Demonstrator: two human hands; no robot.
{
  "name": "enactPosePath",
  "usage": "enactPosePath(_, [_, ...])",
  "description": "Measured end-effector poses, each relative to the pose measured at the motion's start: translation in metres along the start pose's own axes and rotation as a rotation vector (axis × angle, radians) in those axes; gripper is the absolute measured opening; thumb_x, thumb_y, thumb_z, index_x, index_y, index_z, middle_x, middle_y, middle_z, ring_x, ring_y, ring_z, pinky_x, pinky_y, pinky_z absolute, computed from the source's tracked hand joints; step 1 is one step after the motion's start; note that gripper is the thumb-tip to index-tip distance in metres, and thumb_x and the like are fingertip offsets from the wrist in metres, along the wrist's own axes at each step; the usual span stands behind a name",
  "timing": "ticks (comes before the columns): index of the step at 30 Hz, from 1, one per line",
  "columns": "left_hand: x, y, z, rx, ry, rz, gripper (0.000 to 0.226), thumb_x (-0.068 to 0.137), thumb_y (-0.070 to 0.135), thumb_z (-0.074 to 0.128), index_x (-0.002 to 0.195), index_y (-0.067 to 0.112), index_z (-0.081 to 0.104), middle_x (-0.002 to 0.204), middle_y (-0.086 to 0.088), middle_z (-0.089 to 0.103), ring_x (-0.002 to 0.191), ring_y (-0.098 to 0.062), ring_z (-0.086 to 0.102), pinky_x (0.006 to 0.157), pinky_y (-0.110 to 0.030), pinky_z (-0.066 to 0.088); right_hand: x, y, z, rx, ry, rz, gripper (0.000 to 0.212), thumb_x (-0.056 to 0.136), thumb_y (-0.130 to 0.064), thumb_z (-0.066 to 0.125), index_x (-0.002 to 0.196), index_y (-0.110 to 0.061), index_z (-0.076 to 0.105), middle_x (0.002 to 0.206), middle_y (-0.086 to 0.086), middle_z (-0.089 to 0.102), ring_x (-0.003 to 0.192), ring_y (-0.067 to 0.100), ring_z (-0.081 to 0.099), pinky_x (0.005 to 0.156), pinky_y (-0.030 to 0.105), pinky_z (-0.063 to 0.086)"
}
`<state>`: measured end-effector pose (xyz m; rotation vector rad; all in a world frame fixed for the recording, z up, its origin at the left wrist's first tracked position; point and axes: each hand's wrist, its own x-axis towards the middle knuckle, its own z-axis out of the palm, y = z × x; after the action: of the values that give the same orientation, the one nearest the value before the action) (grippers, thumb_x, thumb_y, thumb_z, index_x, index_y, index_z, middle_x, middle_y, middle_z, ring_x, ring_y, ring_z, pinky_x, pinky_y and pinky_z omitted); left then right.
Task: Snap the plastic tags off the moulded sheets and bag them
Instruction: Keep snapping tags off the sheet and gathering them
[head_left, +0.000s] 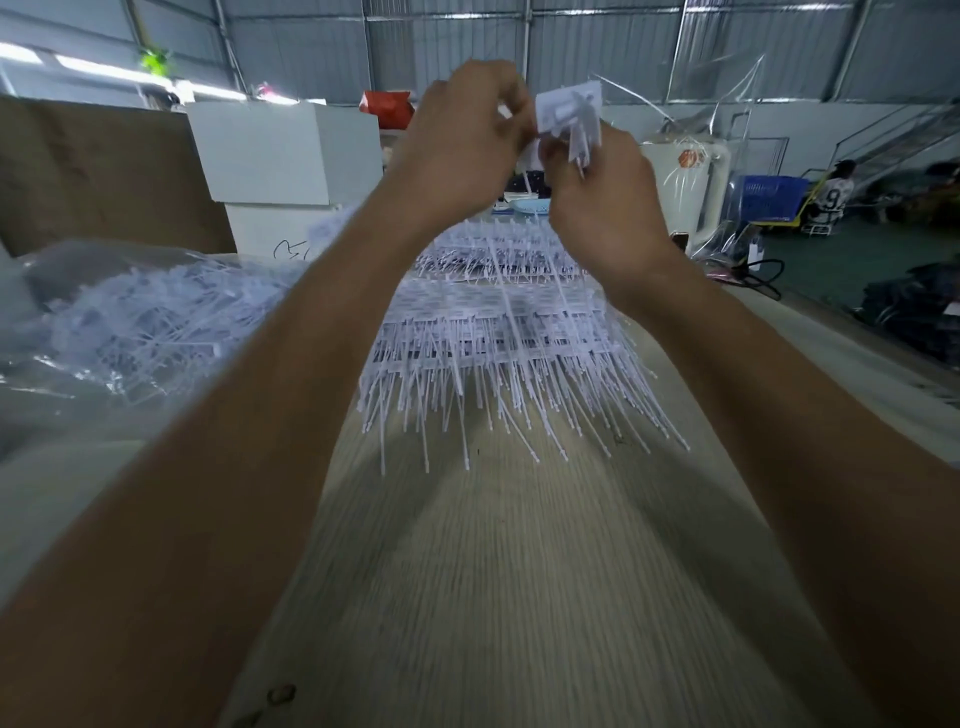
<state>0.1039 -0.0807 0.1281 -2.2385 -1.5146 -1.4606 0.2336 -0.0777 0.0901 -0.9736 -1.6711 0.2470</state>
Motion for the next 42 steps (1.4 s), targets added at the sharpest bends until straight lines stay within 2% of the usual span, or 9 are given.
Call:
enactPosePath(4, [-0.002, 0.003, -0.003, 0.078, -0.010, 0.054, 0.009, 0.100, 0.022, 0.057, 0.103, 0.017, 0.063, 0.078, 0.002, 0.064, 0.054, -0.012, 0.055, 0.058, -0.031, 0.047, 0.004, -0.004, 0.001, -0.037, 0.067, 0.018, 0.017, 0.104, -0.018, 0.047, 0.092, -0.016, 0.059, 0.068, -0.010, 0.053, 0.055, 0.002, 0.046, 0.045, 0.014, 0.031])
enactPosePath(9, [-0.005, -0.001, 0.000, 0.178, -0.111, 0.102, 0.011, 0.093, 0.014, 0.051, 0.092, 0.025, 0.050, 0.095, -0.005, 0.065, 0.091, -0.032, 0.062, 0.081, -0.047, 0.054, -0.003, -0.003, 0.006, -0.282, 0.090, -0.032, 0.023, 0.100, -0.019, 0.046, 0.106, -0.005, 0.064, 0.098, 0.013, 0.068, 0.089, 0.032, 0.063, 0.073, 0.041, 0.051])
enactPosePath(12, [-0.005, -0.004, 0.001, 0.222, -0.137, 0.127, 0.013, 0.091, 0.013, 0.049, 0.091, 0.026, 0.047, 0.094, -0.002, 0.057, 0.097, -0.034, 0.059, 0.083, -0.047, 0.052, -0.005, 0.001, 0.006, -0.408, 0.084, -0.068, 0.023, 0.099, -0.017, 0.045, 0.111, -0.005, 0.060, 0.107, 0.016, 0.067, 0.097, 0.036, 0.059, 0.071, 0.037, 0.043])
enactPosePath(17, [-0.004, -0.006, 0.004, 0.185, -0.162, 0.121, 0.010, 0.092, 0.009, 0.052, 0.094, 0.019, 0.048, 0.092, -0.004, 0.055, 0.096, -0.035, 0.061, 0.080, -0.048, 0.053, -0.009, 0.004, 0.008, -0.476, 0.115, -0.102, 0.021, 0.099, -0.015, 0.048, 0.116, -0.005, 0.056, 0.104, 0.018, 0.064, 0.095, 0.038, 0.058, 0.067, 0.035, 0.032])
enactPosePath(20, [-0.005, 0.000, 0.001, -0.045, -0.158, 0.066, 0.008, 0.095, 0.011, 0.058, 0.103, 0.010, 0.059, 0.089, 0.000, 0.061, 0.059, -0.009, 0.061, 0.048, -0.027, 0.049, -0.006, 0.019, -0.002, -0.564, 0.111, -0.054, 0.024, 0.101, -0.009, 0.050, 0.122, -0.003, 0.057, 0.094, 0.012, 0.059, 0.087, 0.032, 0.059, 0.063, 0.033, 0.036])
enactPosePath(23, [-0.004, 0.005, -0.004, -0.203, -0.082, 0.066, 0.007, 0.100, 0.017, 0.056, 0.106, 0.016, 0.060, 0.082, 0.005, 0.059, 0.047, -0.011, 0.045, 0.041, -0.023, 0.038, 0.001, 0.037, -0.021, -0.217, -0.038, 0.083, 0.020, 0.106, -0.018, 0.046, 0.114, -0.009, 0.063, 0.090, 0.005, 0.063, 0.072, 0.016, 0.058, 0.056, 0.025, 0.042])
enactPosePath(28, [-0.009, -0.006, -0.001, -0.227, -0.286, -0.015, 0.016, 0.102, 0.010, 0.047, 0.111, 0.023, 0.049, 0.077, -0.007, 0.057, 0.076, -0.018, 0.052, 0.056, -0.026, 0.039, 0.002, 0.026, -0.020, 0.312, -0.100, 0.227, 0.031, 0.108, -0.027, 0.045, 0.079, -0.022, 0.052, 0.057, -0.003, 0.043, 0.042, 0.005, 0.036, 0.047, 0.023, 0.033])
enactPosePath(34, [-0.011, -0.014, -0.009, -0.262, -0.347, -0.056, 0.027, 0.096, 0.004, 0.054, 0.108, 0.025, 0.042, 0.078, -0.006, 0.074, 0.071, -0.012, 0.058, 0.057, -0.023, 0.042, -0.003, 0.022, -0.010, 0.313, -0.268, 0.097, 0.021, 0.101, -0.034, 0.060, 0.102, -0.013, 0.064, 0.065, -0.010, 0.057, 0.049, 0.003, 0.042, 0.045, 0.017, 0.035])
enactPosePath(42, [-0.015, -0.018, -0.013, -0.405, -0.517, -0.020, 0.029, 0.097, -0.004, 0.050, 0.117, 0.014, 0.039, 0.093, -0.011, 0.077, 0.088, -0.030, 0.064, 0.069, -0.032, 0.049, -0.003, 0.028, -0.017, 0.350, -0.191, 0.095, 0.024, 0.105, -0.022, 0.052, 0.083, -0.023, 0.060, 0.050, -0.017, 0.051, 0.045, 0.000, 0.040, 0.044, 0.018, 0.034])
